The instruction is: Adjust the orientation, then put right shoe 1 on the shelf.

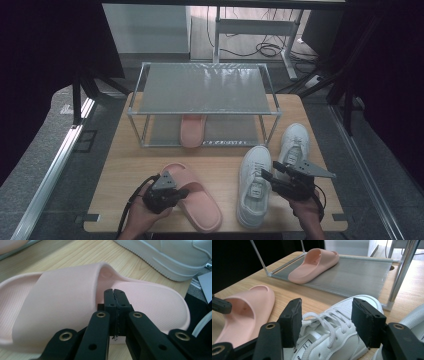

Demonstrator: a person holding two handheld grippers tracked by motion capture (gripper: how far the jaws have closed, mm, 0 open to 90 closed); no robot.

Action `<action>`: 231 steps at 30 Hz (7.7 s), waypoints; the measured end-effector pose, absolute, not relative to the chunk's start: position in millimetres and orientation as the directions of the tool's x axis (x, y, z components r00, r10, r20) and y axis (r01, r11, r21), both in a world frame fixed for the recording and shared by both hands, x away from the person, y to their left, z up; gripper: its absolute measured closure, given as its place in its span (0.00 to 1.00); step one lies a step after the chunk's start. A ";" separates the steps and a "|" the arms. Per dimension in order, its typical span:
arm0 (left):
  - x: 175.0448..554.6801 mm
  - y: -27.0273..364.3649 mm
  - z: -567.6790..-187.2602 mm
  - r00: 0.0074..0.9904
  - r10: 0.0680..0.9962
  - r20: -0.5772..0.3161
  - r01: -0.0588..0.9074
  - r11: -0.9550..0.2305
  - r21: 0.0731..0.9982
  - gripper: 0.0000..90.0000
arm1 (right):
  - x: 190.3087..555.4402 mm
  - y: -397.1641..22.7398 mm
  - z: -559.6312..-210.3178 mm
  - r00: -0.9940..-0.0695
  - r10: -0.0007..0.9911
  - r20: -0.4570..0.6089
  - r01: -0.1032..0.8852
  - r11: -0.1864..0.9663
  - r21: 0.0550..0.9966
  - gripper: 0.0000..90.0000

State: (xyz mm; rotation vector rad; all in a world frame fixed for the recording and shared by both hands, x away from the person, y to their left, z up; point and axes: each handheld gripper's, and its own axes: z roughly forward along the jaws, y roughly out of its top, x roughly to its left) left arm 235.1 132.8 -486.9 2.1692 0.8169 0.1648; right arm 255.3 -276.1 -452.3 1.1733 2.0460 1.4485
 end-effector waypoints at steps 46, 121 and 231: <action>304.8 174.1 -507.0 0.641 0.755 -0.139 0.628 -0.412 0.660 1.00 | 255.6 -276.5 -453.1 -0.579 0.799 0.159 0.417 0.124 0.900 0.47; 275.8 153.9 -494.2 0.743 0.646 -0.173 0.576 -0.486 0.658 1.00 | 255.3 -279.4 -453.9 -0.573 0.804 0.159 0.420 0.122 0.899 0.47; 282.0 62.4 -468.0 0.744 0.654 -0.141 0.503 -0.408 0.762 0.96 | 253.0 -280.0 -451.1 -0.574 0.804 0.154 0.409 0.118 0.905 0.47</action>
